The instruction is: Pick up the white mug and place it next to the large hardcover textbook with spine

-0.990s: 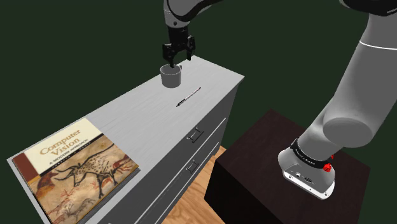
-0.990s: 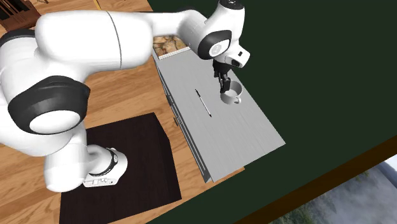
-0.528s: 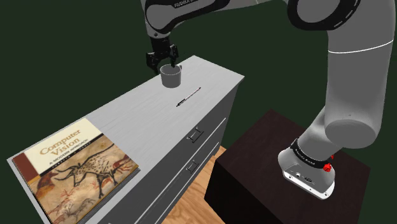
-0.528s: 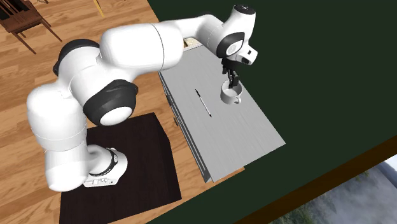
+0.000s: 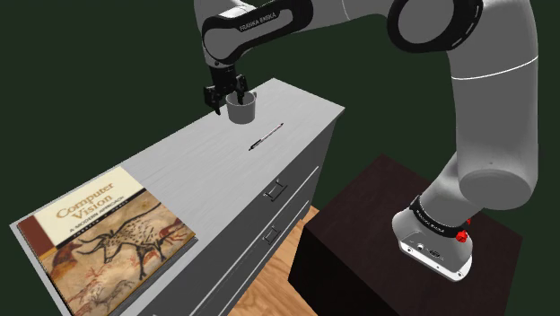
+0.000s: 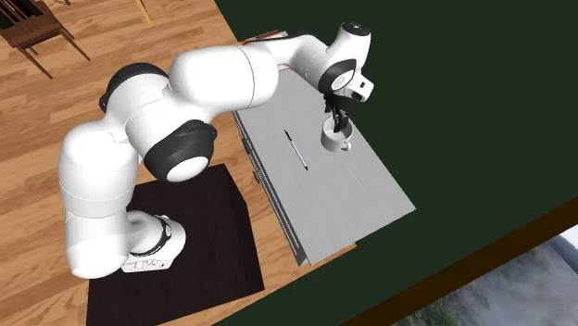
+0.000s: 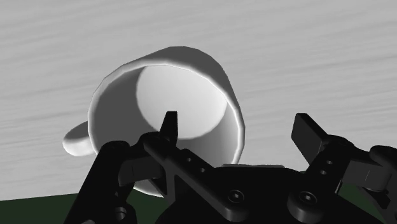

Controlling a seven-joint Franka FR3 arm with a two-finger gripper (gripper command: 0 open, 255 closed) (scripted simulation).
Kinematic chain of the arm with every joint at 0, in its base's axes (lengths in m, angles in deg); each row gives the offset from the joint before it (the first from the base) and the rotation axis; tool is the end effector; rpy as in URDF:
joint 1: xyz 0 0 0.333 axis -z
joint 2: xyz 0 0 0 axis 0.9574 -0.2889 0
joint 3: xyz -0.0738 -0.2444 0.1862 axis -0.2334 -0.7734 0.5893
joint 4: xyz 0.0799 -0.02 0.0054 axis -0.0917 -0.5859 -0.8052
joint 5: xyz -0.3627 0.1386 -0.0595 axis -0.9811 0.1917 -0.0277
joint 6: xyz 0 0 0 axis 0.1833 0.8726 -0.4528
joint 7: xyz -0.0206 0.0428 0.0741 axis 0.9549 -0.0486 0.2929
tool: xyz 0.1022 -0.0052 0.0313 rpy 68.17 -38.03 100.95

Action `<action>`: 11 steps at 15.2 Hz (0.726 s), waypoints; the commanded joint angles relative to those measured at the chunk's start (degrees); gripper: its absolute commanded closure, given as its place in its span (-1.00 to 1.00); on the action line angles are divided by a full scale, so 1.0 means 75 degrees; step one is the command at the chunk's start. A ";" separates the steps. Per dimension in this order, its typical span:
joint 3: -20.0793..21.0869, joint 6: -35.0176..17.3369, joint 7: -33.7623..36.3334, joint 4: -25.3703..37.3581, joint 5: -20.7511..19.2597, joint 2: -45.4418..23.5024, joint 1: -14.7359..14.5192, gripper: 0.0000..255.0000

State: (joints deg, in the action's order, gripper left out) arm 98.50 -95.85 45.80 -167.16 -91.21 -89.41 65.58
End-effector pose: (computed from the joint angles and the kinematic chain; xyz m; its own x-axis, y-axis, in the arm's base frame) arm 0.6815 0.2133 0.3423 0.9996 -0.0218 -0.0205 -0.0208 -0.9987 0.0471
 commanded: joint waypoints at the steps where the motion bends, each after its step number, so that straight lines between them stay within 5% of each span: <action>1: -0.0007 -0.0109 0.0007 -0.0079 -0.0011 -0.0028 0.0006 -1.00; 8: -0.0007 -0.0107 0.0007 -0.0078 -0.0011 -0.0029 0.0005 -1.00; 9: -0.0007 -0.0107 0.0007 -0.0078 -0.0011 -0.0029 0.0005 1.00; 11: -0.0007 -0.0107 0.0007 -0.0078 -0.0011 -0.0029 0.0005 1.00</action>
State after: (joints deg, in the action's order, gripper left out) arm 98.45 -96.66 45.85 -167.74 -91.29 -89.62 65.62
